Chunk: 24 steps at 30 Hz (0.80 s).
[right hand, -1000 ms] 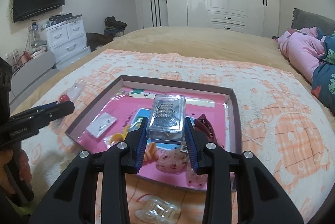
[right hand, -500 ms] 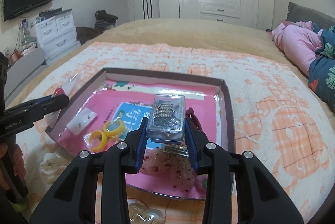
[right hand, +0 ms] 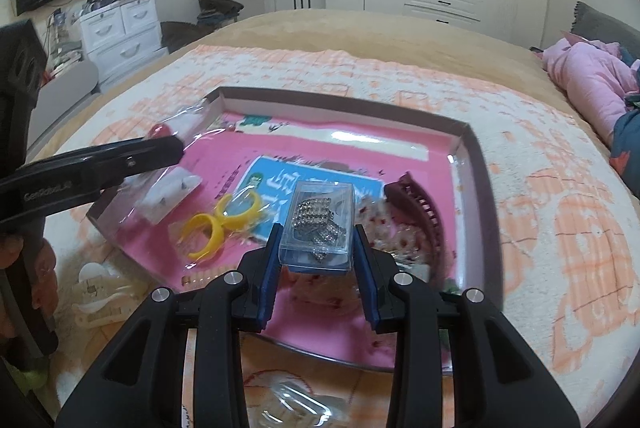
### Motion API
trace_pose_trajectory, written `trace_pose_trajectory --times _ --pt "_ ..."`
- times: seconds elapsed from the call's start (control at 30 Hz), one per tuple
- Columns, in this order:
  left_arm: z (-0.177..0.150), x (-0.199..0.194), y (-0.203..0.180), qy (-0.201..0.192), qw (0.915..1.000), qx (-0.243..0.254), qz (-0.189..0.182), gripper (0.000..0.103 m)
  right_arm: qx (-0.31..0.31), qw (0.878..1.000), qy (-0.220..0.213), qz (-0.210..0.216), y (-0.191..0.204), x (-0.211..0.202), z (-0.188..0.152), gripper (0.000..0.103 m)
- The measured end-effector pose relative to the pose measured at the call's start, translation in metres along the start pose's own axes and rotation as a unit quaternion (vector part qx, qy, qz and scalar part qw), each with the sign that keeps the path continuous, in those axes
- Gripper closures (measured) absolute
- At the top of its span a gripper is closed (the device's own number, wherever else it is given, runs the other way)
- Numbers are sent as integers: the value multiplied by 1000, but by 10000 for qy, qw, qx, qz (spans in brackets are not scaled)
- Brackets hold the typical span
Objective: Organize jewelry
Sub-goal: 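Carry the earring card and hairpin case into the box and release both, then withdraw both tools from the box toward the white claw clip and pearl clips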
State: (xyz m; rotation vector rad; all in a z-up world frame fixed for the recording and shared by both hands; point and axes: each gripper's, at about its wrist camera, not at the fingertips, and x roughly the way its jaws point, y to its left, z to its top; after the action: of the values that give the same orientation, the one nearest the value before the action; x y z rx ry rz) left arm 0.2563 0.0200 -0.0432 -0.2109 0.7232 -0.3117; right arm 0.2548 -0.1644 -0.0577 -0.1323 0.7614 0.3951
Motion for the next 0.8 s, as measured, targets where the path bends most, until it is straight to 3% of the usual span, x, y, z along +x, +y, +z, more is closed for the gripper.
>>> trace_pose_trajectory --times 0.4,0.53,0.6,0.8 --pt "-8 11 2 185 9998 -105 -38 68 63 9998 184 29 1 6 -7 70" --pt "-8 9 2 175 9998 -113 -33 68 226 9997 86 62 -4 0 -10 54" --pt "-9 6 2 152 9998 -129 -33 67 316 9995 25 66 -7 -5 -12 53" --pt "-10 -10 -2 -72 9999 -87 -22 53 445 9984 -338 34 -11 -28 -17 38"
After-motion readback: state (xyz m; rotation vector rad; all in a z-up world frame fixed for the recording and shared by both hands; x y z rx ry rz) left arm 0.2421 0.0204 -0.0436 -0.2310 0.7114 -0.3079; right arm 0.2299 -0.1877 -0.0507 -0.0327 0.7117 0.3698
